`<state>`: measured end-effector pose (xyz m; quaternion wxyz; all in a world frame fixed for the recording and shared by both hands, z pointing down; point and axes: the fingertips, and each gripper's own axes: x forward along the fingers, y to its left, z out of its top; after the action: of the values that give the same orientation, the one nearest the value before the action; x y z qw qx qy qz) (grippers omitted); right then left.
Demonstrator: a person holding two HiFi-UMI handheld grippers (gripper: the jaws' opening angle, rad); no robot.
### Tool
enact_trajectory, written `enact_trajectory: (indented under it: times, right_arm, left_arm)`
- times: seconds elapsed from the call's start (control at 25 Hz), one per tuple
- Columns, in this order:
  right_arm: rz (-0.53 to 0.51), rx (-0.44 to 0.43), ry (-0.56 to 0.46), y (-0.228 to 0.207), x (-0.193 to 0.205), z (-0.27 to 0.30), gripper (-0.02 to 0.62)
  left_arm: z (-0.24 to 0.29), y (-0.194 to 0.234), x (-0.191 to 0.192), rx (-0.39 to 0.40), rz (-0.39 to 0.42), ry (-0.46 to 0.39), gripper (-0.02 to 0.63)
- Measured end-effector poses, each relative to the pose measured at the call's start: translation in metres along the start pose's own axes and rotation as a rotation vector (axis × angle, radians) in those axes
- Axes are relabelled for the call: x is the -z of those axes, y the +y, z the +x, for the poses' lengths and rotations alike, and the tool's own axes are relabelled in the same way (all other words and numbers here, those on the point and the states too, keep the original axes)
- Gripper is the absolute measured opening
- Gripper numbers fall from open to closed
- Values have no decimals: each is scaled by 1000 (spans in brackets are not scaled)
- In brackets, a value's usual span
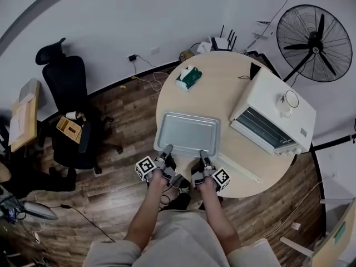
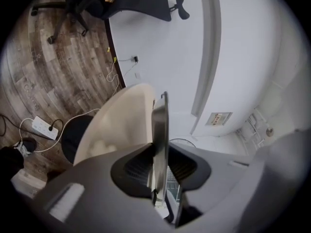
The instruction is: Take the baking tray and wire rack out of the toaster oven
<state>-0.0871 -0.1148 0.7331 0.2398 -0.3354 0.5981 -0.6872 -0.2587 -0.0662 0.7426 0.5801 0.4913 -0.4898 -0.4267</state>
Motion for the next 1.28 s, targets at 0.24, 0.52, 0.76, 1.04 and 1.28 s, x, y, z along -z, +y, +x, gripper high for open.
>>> enact_trajectory:
  times: [0.24,0.52,0.76,1.04,1.28]
  right_arm:
    - [14,20,82,-12,35,33,77]
    - [-12,76,155,-26,54,48,78]
    - [-5,125,369,-43,76,50,81]
    - [-66,131,537,-28,108,33,91]
    - [-146,22,486,8,85,35,91]
  left_arm:
    - [-22,22,-38,-41,-22,-83,140]
    - [-29,36,-58,-72,-36,-107,140]
    - [-23,48,-83,-99,-18,-131,140]
    - [-12,59,-108,-193,58,-92,131]
    - [-5,67,-119,-267,117,-78,114]
